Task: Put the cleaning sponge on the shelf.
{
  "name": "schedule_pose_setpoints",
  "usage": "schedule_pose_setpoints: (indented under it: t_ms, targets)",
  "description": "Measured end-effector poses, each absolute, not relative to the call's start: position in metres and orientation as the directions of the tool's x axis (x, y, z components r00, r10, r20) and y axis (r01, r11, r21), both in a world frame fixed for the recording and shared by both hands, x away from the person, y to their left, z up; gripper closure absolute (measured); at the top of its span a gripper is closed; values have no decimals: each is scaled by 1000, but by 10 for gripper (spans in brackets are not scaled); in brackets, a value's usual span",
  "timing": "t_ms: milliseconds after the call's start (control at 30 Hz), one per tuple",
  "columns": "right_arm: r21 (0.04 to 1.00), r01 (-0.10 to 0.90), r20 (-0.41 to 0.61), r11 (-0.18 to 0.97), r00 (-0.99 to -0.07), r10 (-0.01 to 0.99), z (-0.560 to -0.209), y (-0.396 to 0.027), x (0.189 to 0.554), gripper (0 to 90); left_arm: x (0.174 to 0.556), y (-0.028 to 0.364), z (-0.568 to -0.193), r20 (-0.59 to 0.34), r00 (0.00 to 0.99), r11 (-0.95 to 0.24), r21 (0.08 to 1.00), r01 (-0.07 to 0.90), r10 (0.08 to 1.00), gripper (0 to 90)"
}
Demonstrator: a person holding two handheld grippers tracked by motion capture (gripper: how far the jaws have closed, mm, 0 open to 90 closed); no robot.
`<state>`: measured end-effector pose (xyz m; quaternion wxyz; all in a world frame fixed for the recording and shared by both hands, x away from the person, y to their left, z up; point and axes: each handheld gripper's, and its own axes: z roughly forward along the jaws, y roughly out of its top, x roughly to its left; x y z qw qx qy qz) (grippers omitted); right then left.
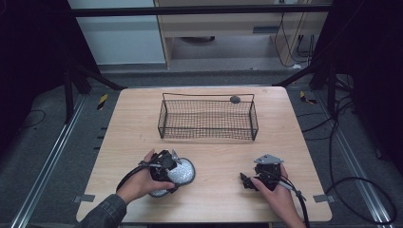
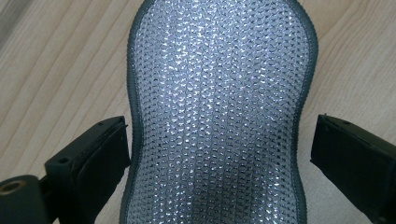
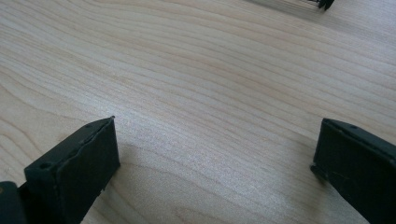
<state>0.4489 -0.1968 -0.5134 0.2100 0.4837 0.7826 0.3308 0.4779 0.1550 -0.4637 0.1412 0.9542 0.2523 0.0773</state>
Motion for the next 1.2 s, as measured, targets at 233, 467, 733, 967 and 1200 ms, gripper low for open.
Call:
schedule_pose_setpoints:
  t_ms: [233,467,733,967,1200]
  targets:
    - [719,619,-9,317,-447,894,-513,-197,449,4,486,155,-471,51,849,-819,301,489,526,30]
    - [718,620,-7,316,-447,894,-513,-197,448,4,490,154,-478,35,847,-818,285,500,531,11]
    - [718,620,-6,316,-448,894,-513,-196,448,3,493,159,-481,15,834,-795,313,520,551,24]
    - [718,620,-7,316,-449,894,-513,-197,448,4,489,157,-475,29,847,-805,327,494,532,61]
    - [718,620,-6,316,-449,894,-513,-197,448,4,485,151,-458,129,871,-843,352,407,475,71]
